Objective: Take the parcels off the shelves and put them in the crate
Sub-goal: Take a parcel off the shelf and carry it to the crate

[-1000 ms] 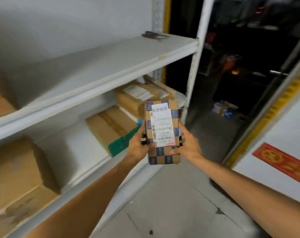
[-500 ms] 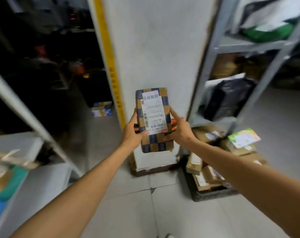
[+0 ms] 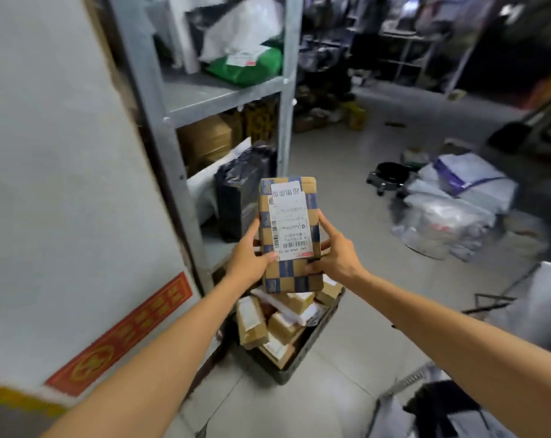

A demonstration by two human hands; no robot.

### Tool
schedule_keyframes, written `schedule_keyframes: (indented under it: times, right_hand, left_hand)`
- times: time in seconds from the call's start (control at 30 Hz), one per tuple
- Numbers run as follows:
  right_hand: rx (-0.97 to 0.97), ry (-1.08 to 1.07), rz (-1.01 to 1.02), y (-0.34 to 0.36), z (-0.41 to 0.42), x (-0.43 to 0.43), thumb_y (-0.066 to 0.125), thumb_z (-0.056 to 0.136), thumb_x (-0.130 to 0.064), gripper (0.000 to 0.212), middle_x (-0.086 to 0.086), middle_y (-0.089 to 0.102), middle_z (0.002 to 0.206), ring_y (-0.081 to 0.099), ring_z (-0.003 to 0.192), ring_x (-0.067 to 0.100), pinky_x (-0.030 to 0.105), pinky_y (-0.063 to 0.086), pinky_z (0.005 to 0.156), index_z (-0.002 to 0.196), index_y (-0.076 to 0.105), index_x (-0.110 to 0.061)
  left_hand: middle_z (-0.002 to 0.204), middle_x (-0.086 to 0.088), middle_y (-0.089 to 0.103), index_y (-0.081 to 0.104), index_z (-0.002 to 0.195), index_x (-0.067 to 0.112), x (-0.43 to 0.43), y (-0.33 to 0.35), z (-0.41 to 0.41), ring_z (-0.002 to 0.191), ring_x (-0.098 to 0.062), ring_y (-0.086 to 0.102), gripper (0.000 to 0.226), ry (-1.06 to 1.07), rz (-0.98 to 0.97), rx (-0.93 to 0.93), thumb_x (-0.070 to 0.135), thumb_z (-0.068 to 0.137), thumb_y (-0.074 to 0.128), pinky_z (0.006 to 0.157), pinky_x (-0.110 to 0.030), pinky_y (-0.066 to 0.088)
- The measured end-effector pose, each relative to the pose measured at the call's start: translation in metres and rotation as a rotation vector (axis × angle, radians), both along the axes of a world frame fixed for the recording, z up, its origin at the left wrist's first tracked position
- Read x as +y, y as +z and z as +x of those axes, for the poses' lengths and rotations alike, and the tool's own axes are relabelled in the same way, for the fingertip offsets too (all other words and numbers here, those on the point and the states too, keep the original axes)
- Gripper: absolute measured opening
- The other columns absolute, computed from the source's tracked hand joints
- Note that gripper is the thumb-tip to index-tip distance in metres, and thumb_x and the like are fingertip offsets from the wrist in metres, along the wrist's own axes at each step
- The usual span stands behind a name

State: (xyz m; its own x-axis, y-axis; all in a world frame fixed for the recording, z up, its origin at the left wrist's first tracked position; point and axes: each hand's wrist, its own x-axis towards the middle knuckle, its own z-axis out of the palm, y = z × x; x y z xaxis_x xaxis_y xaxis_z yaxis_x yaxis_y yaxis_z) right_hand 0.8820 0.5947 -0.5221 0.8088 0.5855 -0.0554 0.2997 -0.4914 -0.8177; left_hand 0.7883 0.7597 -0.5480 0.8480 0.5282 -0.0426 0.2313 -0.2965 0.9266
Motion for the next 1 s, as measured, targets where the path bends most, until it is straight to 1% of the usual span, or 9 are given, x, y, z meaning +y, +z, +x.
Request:
schedule_keyframes:
  times: [0.07,0.2,0.33,0.43,0.57,0.7,0.8,0.9,1.0]
  right_hand:
    - [0.034,-0.077,-0.015,-0.006,0.019,0.002,0.081,0.06,0.006,0.119,-0.008,0.056,0.09,0.061,0.091,0.023,0.04,0.057,0.078,0.151,0.019,-0.04]
    - [0.147,-0.246,0.015,-0.02,0.048,0.008,0.079,0.063,0.012,0.119,-0.003,0.059,0.082,0.065,0.073,0.015,0.032,0.06,0.065,0.152,0.018,-0.037]
    - [0.198,-0.411,0.041,-0.033,0.065,0.01,0.077,0.066,0.012,0.116,0.002,0.056,0.087,0.064,0.08,0.02,0.036,0.06,0.067,0.152,0.017,-0.037]
    - [0.235,-0.495,0.052,-0.045,0.078,0.005,0.073,0.069,0.015,0.113,-0.002,0.056,0.088,0.062,0.078,0.016,0.029,0.059,0.06,0.151,0.018,-0.038]
    - [0.281,-0.561,0.029,-0.064,0.111,-0.008,0.071,0.071,0.016,0.11,-0.006,0.055,0.089,0.061,0.077,0.012,0.022,0.056,0.053,0.152,0.02,-0.038]
    - [0.358,-0.59,-0.006,-0.096,0.158,-0.014,0.069,0.072,0.018,0.109,-0.003,0.057,0.089,0.061,0.077,0.013,0.019,0.054,0.051,0.151,0.019,-0.037]
    - [0.431,-0.586,-0.026,-0.132,0.202,-0.011,0.069,0.072,0.018,0.108,-0.005,0.055,0.087,0.06,0.075,0.012,0.017,0.052,0.047,0.151,0.021,-0.037]
    - [0.484,-0.571,-0.056,-0.171,0.245,-0.004,0.072,0.069,0.017,0.11,-0.009,0.054,0.09,0.061,0.079,0.015,0.021,0.055,0.052,0.151,0.022,-0.036]
    - [0.52,-0.583,-0.066,-0.211,0.277,-0.002,0.072,0.066,0.017,0.108,-0.017,0.052,0.097,0.06,0.101,0.023,0.04,0.06,0.073,0.149,0.026,-0.037]
  left_hand:
    - [0.144,0.003,0.045,0.021,0.153,0.024,0.008,-0.005,0.032,0.109,-0.004,0.047,0.085,-0.089,0.007,0.005,0.0,0.085,0.067,0.078,-0.003,0.043]
    - [0.143,0.001,0.046,0.02,0.153,0.026,0.029,-0.013,0.087,0.117,-0.006,0.044,0.087,-0.299,0.049,0.062,0.003,0.085,0.068,0.095,-0.021,0.037]
    - [0.135,0.004,0.055,0.017,0.153,0.033,0.039,-0.018,0.135,0.116,-0.014,0.054,0.091,-0.47,0.062,0.121,0.002,0.085,0.068,0.102,-0.036,0.044]
    - [0.128,0.015,0.05,0.017,0.152,0.036,0.034,-0.03,0.166,0.114,-0.007,0.05,0.091,-0.548,0.064,0.146,0.003,0.084,0.069,0.089,-0.023,0.044]
    - [0.137,0.009,0.053,0.017,0.152,0.039,0.022,-0.054,0.21,0.11,-0.004,0.049,0.09,-0.622,0.027,0.2,0.007,0.086,0.068,0.07,-0.008,0.041]
    - [0.138,0.001,0.054,0.017,0.153,0.036,0.013,-0.084,0.256,0.12,-0.019,0.055,0.091,-0.612,0.009,0.256,0.006,0.085,0.069,0.097,-0.037,0.049]
    - [0.135,-0.005,0.057,0.02,0.152,0.034,0.012,-0.118,0.293,0.121,-0.024,0.056,0.087,-0.562,0.001,0.327,0.006,0.086,0.068,0.1,-0.049,0.047]
    - [0.131,-0.008,0.06,0.026,0.151,0.03,0.013,-0.154,0.331,0.118,-0.026,0.057,0.079,-0.498,0.019,0.406,0.008,0.087,0.067,0.1,-0.049,0.046]
    - [0.132,-0.007,0.06,0.025,0.151,0.028,0.007,-0.197,0.365,0.121,-0.025,0.057,0.079,-0.49,0.003,0.482,0.007,0.088,0.066,0.102,-0.049,0.045]
